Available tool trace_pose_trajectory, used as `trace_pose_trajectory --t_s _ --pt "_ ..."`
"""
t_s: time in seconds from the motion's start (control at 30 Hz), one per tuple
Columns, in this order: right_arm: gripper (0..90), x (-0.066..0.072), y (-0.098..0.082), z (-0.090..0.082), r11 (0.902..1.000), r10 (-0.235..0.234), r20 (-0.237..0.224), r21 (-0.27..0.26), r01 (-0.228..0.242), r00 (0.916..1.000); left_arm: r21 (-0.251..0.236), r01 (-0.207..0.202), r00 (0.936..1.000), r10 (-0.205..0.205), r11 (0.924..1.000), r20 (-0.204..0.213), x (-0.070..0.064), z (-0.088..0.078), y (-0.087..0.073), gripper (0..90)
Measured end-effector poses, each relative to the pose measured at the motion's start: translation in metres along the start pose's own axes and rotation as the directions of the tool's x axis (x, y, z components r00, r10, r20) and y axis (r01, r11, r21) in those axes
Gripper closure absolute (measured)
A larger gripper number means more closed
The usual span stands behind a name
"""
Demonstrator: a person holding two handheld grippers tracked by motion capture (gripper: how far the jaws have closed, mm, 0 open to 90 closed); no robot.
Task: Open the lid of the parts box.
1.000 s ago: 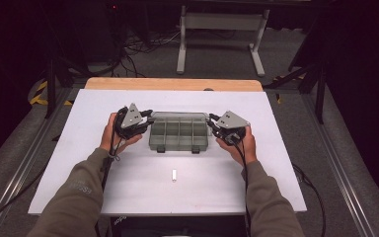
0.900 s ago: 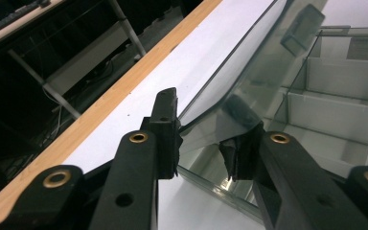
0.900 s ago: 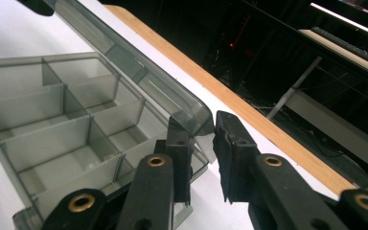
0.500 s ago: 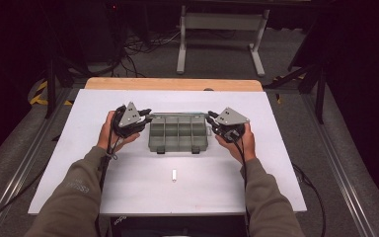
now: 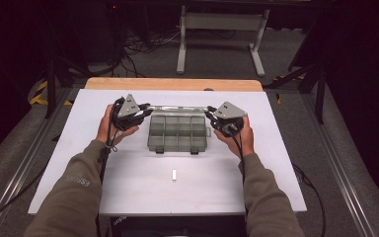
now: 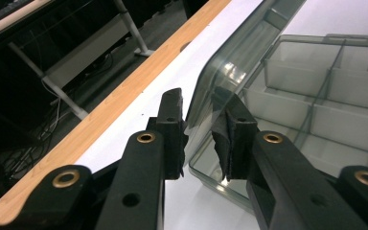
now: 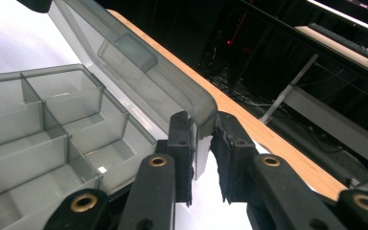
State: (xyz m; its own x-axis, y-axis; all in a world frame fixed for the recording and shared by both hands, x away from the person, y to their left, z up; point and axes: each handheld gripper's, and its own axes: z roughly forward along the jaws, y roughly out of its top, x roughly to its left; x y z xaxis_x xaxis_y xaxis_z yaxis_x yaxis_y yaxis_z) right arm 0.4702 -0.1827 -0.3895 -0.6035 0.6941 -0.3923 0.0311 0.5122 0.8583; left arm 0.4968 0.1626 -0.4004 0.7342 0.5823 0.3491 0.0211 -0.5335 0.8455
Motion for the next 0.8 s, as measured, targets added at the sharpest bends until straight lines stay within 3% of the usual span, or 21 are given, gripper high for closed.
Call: trace_pose_trajectory --t_s 0.27,0.5,0.63,0.8 --pt "77.8 -0.013 0.004 0.008 0.9982 0.06 -0.005 -0.005 -0.06 0.9982 0.006 0.044 0.999 -0.044 0.999 0.001 0.01 0.007 0.005 73.3" --pt "78.4 -0.022 0.006 0.02 0.9929 0.119 -0.011 -0.005 -0.119 0.9929 0.032 0.067 0.9976 -0.066 0.9973 -0.023 0.016 0.019 0.005 73.0" --pt "79.7 -0.025 0.004 0.028 0.9895 0.144 -0.002 0.001 -0.144 0.9895 0.055 0.073 0.9967 -0.071 0.9958 -0.04 0.017 0.027 0.003 74.0" --pt "81.0 -0.025 -0.001 0.038 0.985 0.172 0.02 0.013 -0.172 0.9849 0.073 0.113 0.9927 -0.109 0.991 -0.053 0.02 0.036 -0.003 74.5"
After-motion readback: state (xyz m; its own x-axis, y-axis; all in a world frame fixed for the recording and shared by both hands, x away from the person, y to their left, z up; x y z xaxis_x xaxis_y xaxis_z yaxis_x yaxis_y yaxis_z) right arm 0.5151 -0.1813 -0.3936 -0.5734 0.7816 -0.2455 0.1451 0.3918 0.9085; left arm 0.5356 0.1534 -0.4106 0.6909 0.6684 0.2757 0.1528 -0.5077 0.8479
